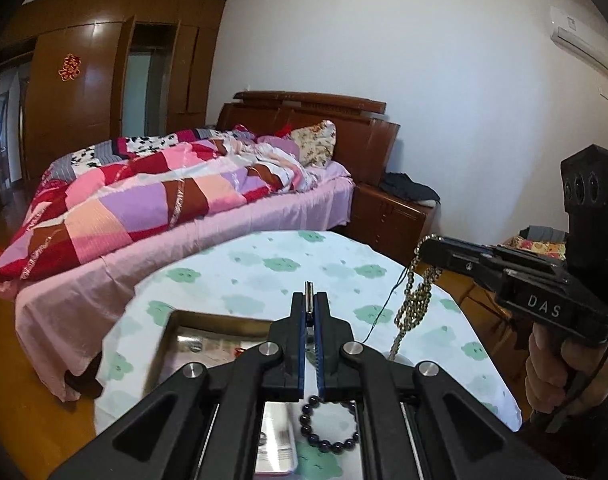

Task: Organize jewelry
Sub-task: 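Carry the watch and chain over the tin box and open both grippers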

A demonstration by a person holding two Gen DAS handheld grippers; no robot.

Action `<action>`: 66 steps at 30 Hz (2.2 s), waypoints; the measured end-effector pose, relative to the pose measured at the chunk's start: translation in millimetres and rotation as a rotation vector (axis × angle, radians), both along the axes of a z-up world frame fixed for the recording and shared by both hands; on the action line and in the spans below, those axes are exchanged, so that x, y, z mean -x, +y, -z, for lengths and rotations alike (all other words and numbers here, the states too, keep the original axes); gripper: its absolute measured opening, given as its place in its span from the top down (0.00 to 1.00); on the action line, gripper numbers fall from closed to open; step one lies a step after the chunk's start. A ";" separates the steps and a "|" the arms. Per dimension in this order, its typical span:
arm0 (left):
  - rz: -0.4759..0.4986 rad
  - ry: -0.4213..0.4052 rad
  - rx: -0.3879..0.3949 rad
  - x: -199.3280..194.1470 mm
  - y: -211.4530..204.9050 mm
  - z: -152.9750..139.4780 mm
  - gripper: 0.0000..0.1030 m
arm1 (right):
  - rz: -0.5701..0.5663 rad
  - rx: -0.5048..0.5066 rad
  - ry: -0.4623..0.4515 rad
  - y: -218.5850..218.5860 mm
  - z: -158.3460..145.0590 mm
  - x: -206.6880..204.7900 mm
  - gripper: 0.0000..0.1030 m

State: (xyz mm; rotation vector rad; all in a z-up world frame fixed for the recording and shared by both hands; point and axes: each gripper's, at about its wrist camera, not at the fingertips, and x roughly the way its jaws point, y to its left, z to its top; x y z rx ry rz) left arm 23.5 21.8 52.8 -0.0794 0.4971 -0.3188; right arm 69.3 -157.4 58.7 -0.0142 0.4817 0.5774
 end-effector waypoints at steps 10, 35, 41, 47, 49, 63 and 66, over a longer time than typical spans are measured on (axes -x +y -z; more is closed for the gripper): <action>-0.062 0.007 -0.002 -15.0 28.2 4.5 0.98 | -0.061 0.008 0.013 30.3 -3.7 -10.5 0.88; -0.130 0.068 -0.017 -78.9 66.2 38.1 0.98 | -0.122 0.102 0.065 106.6 30.0 -47.2 0.88; -0.140 0.089 -0.007 -86.8 72.7 45.8 0.98 | -0.119 0.113 0.103 111.7 43.2 -55.4 0.88; -0.124 0.083 -0.008 -81.1 69.7 43.8 0.98 | -0.125 0.112 0.093 112.2 39.2 -50.0 0.88; -0.124 0.083 -0.008 -79.2 68.2 42.9 0.98 | -0.131 0.114 0.084 113.8 37.0 -47.7 0.88; -0.117 0.071 -0.014 -66.3 62.7 41.8 0.98 | -0.113 0.088 0.007 72.0 7.8 -23.9 0.88; -0.127 0.088 -0.025 -73.1 63.8 48.4 0.98 | -0.088 0.077 0.000 59.0 5.3 -23.9 0.88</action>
